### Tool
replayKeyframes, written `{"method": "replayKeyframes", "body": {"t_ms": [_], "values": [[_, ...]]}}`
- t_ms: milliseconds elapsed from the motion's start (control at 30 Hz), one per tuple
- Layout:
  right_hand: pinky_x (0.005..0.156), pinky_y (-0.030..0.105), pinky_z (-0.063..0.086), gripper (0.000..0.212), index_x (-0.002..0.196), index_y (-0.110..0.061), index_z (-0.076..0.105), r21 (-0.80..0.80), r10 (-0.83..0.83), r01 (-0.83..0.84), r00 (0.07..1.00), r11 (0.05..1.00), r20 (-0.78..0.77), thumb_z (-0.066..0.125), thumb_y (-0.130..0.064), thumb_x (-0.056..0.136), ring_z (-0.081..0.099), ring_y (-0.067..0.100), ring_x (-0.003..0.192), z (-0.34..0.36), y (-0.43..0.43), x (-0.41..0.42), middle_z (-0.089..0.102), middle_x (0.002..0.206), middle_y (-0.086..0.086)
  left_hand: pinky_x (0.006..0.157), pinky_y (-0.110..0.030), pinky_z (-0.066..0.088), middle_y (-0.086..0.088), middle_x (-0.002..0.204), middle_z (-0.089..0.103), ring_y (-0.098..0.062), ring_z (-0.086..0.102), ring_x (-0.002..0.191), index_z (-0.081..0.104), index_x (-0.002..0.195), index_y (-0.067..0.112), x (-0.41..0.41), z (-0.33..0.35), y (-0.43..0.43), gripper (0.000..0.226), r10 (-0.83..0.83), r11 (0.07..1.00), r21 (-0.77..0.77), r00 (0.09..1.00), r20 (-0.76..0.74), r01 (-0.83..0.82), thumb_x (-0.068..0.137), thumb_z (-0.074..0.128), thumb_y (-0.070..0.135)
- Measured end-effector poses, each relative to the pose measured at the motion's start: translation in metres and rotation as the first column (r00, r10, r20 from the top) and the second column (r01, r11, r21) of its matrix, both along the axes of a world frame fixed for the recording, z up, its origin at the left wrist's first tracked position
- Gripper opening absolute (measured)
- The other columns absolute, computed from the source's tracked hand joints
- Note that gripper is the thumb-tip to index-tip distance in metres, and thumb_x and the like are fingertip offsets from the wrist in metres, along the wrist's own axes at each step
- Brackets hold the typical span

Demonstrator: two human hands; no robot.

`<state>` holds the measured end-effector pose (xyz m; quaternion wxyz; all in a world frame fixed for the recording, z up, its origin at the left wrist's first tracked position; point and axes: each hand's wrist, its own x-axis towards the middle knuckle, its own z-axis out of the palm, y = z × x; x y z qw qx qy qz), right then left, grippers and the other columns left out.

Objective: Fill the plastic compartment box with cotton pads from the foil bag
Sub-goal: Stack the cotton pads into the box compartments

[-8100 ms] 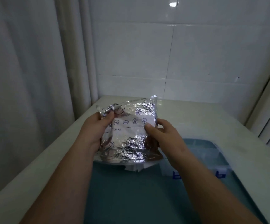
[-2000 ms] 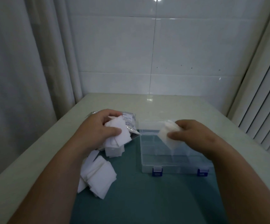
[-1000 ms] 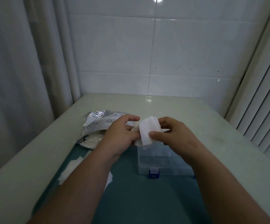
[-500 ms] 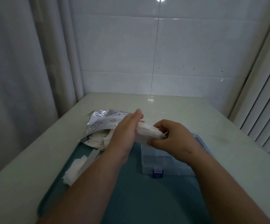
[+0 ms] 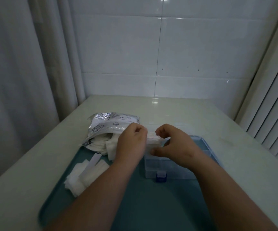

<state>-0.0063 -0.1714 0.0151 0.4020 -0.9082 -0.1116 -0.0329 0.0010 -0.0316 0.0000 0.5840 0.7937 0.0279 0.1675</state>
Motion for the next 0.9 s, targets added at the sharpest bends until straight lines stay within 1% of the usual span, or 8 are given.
{"method": "replayKeyframes", "body": {"t_ms": [133,300,400,467,567,667,800,900], "values": [[0.070,0.023,0.053,0.062,0.119,-0.040,0.044,0.080,0.078,-0.076,0.997,0.994,-0.024,0.083,-0.034,0.071,0.061,0.007,0.077,0.0021,-0.0005,-0.0029,0.054,0.104,-0.016,0.063,-0.032,0.042,0.004,0.078,0.062,-0.017,0.057,0.077,0.063,0.088,0.017,0.0030,-0.0078,-0.0010,0.022,0.023,0.996,0.084,0.999,-0.037,-0.019,0.096,0.047,0.029],[0.076,0.023,0.054,0.056,0.119,-0.040,0.043,-0.032,0.079,-0.079,0.997,0.996,0.010,0.079,-0.035,0.076,0.063,0.004,0.084,-0.0003,0.0008,-0.0025,0.058,0.103,-0.011,0.079,-0.035,0.047,0.003,0.090,0.065,-0.016,0.059,0.088,0.066,0.092,0.020,-0.0021,-0.0021,-0.0051,0.030,-0.011,0.997,-0.083,0.999,-0.030,0.008,0.098,0.042,0.035],[0.071,0.020,0.055,0.056,0.116,-0.039,0.045,0.100,0.074,-0.076,0.997,0.992,0.016,0.081,-0.033,0.074,0.064,0.004,0.081,0.0013,0.0010,-0.0017,0.058,0.103,-0.015,0.080,-0.040,0.051,0.006,0.089,0.064,-0.016,0.060,0.088,0.065,0.094,0.020,-0.0013,-0.0027,-0.0055,0.021,0.001,0.997,-0.082,1.000,-0.002,-0.001,0.097,0.044,0.023],[0.075,0.026,0.057,0.058,0.117,-0.038,0.044,0.082,0.072,-0.072,0.997,0.994,0.004,0.081,-0.033,0.073,0.064,0.007,0.083,0.0002,0.0011,-0.0008,0.057,0.106,-0.015,0.082,-0.039,0.053,0.008,0.090,0.063,-0.016,0.061,0.090,0.064,0.097,0.020,0.0009,-0.0044,-0.0052,0.019,0.016,0.998,-0.057,1.000,-0.004,-0.016,0.096,0.046,0.016],[0.080,0.028,0.054,0.063,0.121,-0.038,0.041,-0.018,0.075,-0.075,0.997,0.997,-0.022,0.081,-0.035,0.072,0.062,0.011,0.089,-0.0009,0.0017,-0.0025,0.054,0.110,-0.011,0.079,-0.037,0.049,0.004,0.088,0.065,-0.019,0.061,0.089,0.065,0.095,0.015,0.0007,-0.0043,-0.0062,0.019,0.009,0.998,-0.057,1.000,0.009,-0.009,0.097,0.049,0.024],[0.079,0.028,0.057,0.070,0.121,-0.039,0.043,0.109,0.102,-0.098,0.994,0.989,-0.033,0.085,-0.033,0.067,0.062,0.010,0.087,0.0031,-0.0012,-0.0039,0.053,0.107,-0.014,0.074,-0.035,0.045,0.000,0.084,0.064,-0.019,0.058,0.083,0.066,0.093,0.013,-0.0028,-0.0015,-0.0084,0.025,-0.015,0.996,-0.091,1.000,0.017,0.016,0.098,0.047,0.030],[0.074,0.023,0.053,0.063,0.119,-0.040,0.041,-0.019,0.082,-0.083,0.996,0.996,-0.029,0.082,-0.030,0.073,0.059,0.007,0.083,0.0029,0.0003,-0.0040,0.050,0.098,-0.017,0.082,-0.039,0.047,0.000,0.088,0.066,-0.020,0.060,0.092,0.065,0.082,0.021,-0.0053,0.0008,-0.0091,0.022,-0.027,0.964,-0.264,0.999,0.047,0.039,0.088,0.044,0.027],[0.071,0.022,0.053,0.053,0.112,-0.038,0.045,-0.018,0.053,-0.053,0.999,0.998,0.003,0.081,-0.031,0.073,0.062,0.005,0.080,0.0005,-0.0008,-0.0025,0.057,0.094,-0.016,0.080,-0.036,0.047,0.003,0.086,0.066,-0.020,0.060,0.092,0.065,0.083,0.021,-0.0049,-0.0012,-0.0085,0.021,-0.029,0.959,-0.280,0.998,0.050,0.042,0.093,0.046,0.020]]}}
